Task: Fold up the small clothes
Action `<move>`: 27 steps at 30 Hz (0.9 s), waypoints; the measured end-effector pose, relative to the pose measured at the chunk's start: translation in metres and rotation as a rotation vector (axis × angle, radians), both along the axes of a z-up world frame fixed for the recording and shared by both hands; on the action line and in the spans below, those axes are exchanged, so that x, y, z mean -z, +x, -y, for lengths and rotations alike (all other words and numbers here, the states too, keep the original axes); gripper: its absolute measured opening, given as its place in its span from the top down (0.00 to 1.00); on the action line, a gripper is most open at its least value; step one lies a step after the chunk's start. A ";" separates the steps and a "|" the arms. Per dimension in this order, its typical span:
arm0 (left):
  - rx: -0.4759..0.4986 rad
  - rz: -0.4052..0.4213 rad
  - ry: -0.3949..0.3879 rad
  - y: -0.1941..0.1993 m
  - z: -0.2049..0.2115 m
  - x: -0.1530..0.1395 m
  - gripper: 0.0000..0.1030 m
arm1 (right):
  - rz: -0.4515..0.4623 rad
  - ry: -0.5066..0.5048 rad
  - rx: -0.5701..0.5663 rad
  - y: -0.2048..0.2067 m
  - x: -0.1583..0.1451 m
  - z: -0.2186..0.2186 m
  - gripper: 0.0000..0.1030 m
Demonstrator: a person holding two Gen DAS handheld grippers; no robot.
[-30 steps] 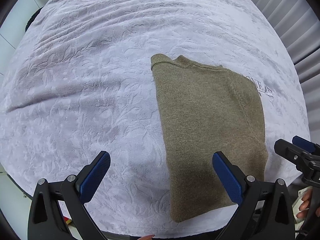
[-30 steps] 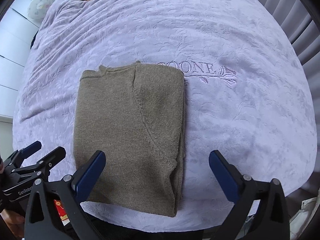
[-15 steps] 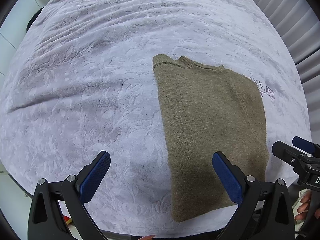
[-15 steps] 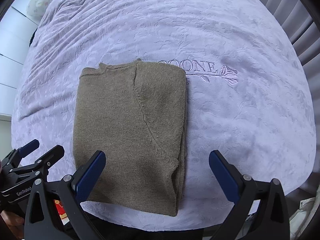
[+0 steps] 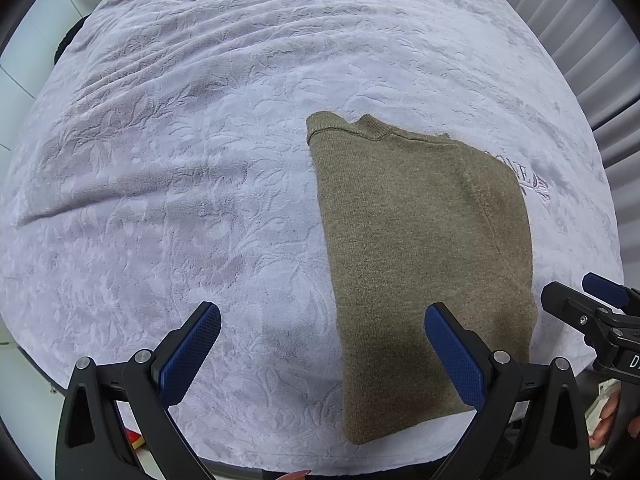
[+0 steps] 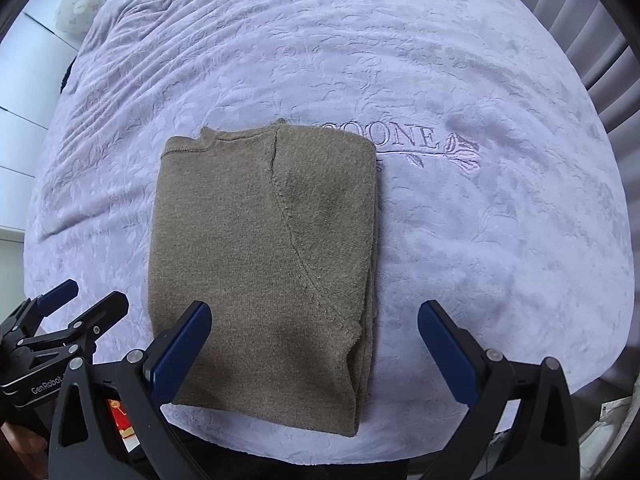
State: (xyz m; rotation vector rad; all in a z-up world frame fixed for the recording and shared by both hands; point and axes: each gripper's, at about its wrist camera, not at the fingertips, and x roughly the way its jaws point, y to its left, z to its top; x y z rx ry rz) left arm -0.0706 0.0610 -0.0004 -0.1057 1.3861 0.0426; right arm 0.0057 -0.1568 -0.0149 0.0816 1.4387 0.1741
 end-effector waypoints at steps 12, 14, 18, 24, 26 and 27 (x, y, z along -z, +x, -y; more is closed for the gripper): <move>-0.006 -0.003 0.013 0.000 -0.001 -0.002 0.01 | -0.017 -0.018 -0.013 0.000 -0.001 -0.004 0.00; -0.006 -0.001 0.014 0.000 0.000 -0.002 0.01 | -0.021 -0.024 -0.015 0.001 -0.001 -0.004 0.00; -0.009 0.005 0.013 -0.001 0.000 -0.003 0.01 | -0.029 -0.036 -0.015 0.001 0.000 -0.004 0.00; -0.005 0.007 0.016 -0.001 -0.001 -0.003 0.01 | -0.035 -0.042 0.000 0.000 0.001 -0.004 0.00; -0.003 0.009 0.028 -0.002 0.000 -0.004 0.01 | -0.032 -0.050 -0.001 0.000 0.000 -0.005 0.00; -0.001 0.011 0.040 -0.002 0.001 -0.004 0.01 | -0.030 -0.053 -0.001 0.000 0.000 -0.005 0.00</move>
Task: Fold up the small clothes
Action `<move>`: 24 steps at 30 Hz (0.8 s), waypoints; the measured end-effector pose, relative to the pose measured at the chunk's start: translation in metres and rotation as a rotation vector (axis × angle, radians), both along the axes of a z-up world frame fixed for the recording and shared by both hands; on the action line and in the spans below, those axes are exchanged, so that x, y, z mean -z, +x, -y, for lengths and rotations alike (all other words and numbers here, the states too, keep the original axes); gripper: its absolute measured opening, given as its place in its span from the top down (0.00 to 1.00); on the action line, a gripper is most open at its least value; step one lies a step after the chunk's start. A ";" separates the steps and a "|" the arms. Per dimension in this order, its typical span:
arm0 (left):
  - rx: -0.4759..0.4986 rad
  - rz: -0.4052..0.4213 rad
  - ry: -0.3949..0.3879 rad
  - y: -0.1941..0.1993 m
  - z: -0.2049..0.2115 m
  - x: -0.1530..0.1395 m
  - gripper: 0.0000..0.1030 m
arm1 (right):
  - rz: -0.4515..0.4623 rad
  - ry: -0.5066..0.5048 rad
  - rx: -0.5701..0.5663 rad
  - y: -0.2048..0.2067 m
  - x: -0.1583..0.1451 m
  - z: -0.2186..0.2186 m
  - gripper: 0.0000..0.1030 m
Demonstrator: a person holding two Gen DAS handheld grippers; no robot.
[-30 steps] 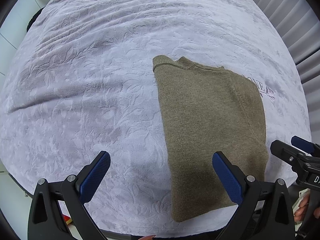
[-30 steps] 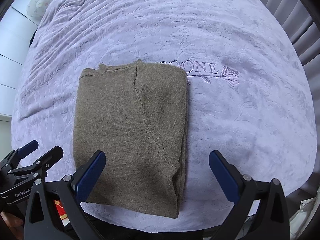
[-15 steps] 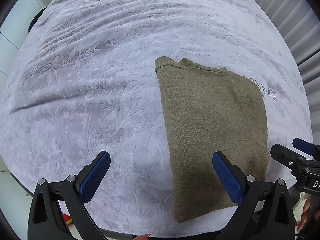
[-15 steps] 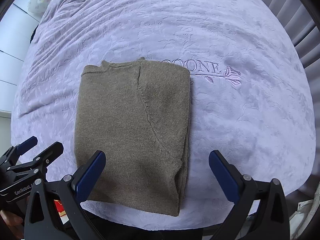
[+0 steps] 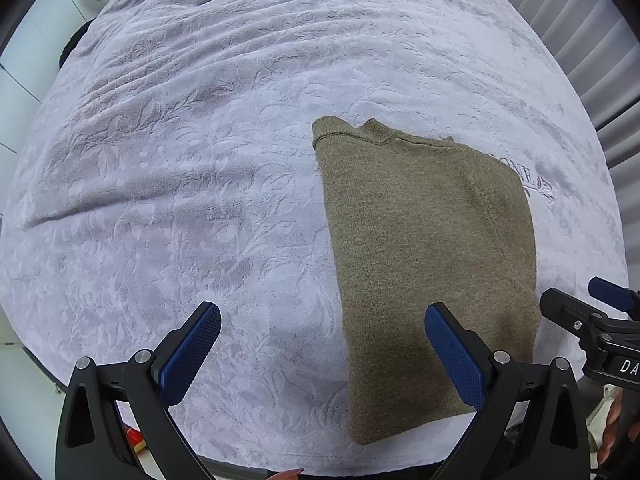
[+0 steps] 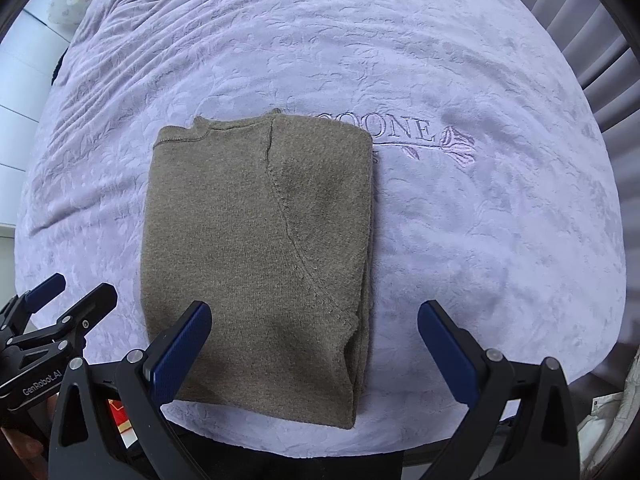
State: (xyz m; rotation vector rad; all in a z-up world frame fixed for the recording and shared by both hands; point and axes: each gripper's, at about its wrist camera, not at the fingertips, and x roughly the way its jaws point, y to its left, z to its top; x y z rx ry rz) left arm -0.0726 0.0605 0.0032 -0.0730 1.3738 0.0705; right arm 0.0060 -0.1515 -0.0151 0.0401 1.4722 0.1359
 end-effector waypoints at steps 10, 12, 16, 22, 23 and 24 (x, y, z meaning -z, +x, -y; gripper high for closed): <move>0.015 -0.011 0.027 0.000 0.004 0.001 0.01 | 0.025 -0.050 -0.003 0.000 -0.003 -0.002 0.00; 0.017 -0.013 0.023 -0.001 0.005 0.001 0.01 | 0.026 -0.056 -0.002 -0.001 -0.003 -0.002 0.00; 0.012 -0.020 0.014 0.000 0.004 0.001 0.01 | 0.026 -0.060 -0.004 -0.001 -0.003 -0.003 0.00; -0.011 -0.023 0.012 0.000 0.001 0.002 0.01 | 0.021 -0.060 -0.011 0.000 -0.004 -0.005 0.00; -0.015 -0.023 0.009 0.000 0.001 0.003 0.01 | 0.020 -0.060 -0.011 0.000 -0.003 -0.006 0.00; -0.018 -0.022 0.006 0.000 0.000 0.003 0.01 | 0.020 -0.061 -0.011 -0.001 -0.003 -0.007 0.00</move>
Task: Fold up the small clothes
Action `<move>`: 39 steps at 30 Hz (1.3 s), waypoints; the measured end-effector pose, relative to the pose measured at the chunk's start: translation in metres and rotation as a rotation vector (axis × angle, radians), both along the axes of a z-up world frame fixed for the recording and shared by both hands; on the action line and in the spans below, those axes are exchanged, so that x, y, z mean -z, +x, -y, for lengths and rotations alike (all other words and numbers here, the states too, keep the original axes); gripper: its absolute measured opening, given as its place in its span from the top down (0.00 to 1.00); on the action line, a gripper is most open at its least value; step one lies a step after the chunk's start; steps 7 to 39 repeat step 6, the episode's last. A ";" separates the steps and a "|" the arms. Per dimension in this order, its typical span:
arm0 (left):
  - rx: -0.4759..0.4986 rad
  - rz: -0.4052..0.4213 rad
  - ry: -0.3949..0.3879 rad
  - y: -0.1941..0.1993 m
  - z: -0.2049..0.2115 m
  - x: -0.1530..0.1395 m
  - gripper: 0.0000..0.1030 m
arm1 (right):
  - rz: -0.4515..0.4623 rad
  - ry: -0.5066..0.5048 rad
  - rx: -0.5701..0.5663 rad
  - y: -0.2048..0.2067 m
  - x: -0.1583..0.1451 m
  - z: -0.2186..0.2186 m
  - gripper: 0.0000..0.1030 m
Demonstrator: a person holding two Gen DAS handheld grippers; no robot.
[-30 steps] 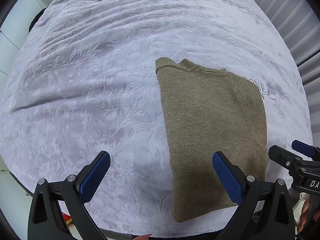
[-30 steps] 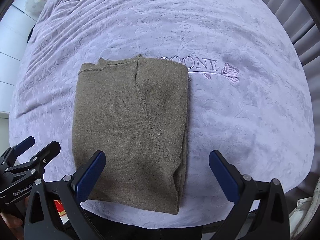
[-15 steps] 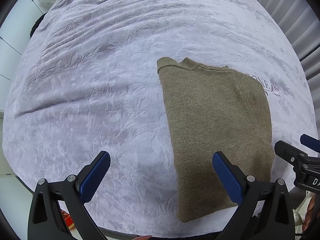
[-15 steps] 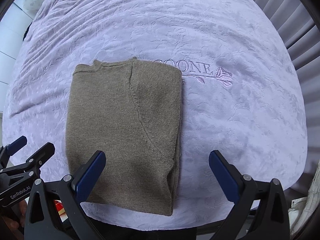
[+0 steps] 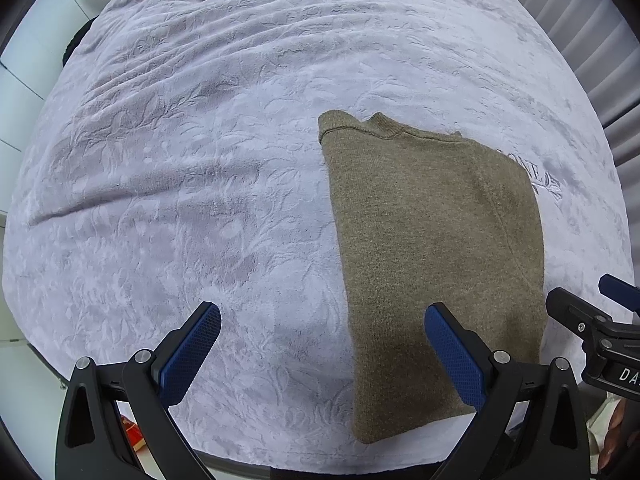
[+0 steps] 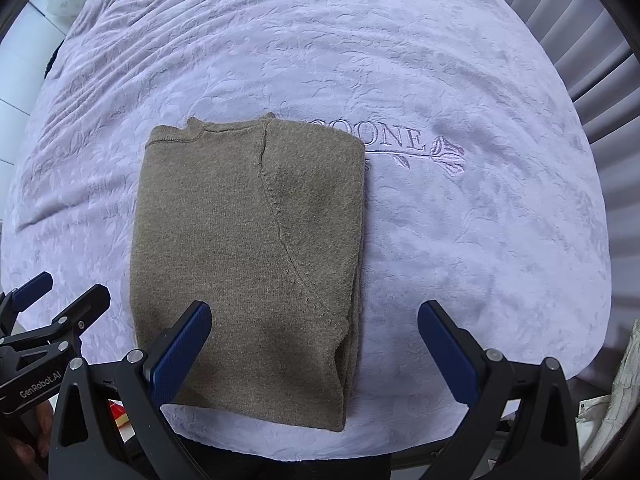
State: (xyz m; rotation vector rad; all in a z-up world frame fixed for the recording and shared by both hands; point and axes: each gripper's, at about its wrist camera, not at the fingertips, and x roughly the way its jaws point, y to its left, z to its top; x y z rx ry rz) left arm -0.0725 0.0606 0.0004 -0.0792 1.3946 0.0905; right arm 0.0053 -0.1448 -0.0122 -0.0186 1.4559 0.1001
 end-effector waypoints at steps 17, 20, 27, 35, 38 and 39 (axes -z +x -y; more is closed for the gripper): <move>0.016 0.018 0.009 0.000 0.001 -0.002 0.01 | -0.001 -0.003 -0.002 0.000 0.002 -0.002 0.00; 0.016 0.018 0.009 0.000 0.001 -0.002 0.01 | -0.001 -0.003 -0.002 0.000 0.002 -0.002 0.00; 0.016 0.018 0.009 0.000 0.001 -0.002 0.01 | -0.001 -0.003 -0.002 0.000 0.002 -0.002 0.00; 0.016 0.018 0.009 0.000 0.001 -0.002 0.01 | -0.001 -0.003 -0.002 0.000 0.002 -0.002 0.00; 0.016 0.018 0.009 0.000 0.001 -0.002 0.01 | -0.001 -0.003 -0.002 0.000 0.002 -0.002 0.00; 0.016 0.018 0.009 0.000 0.001 -0.002 0.01 | -0.001 -0.003 -0.002 0.000 0.002 -0.002 0.00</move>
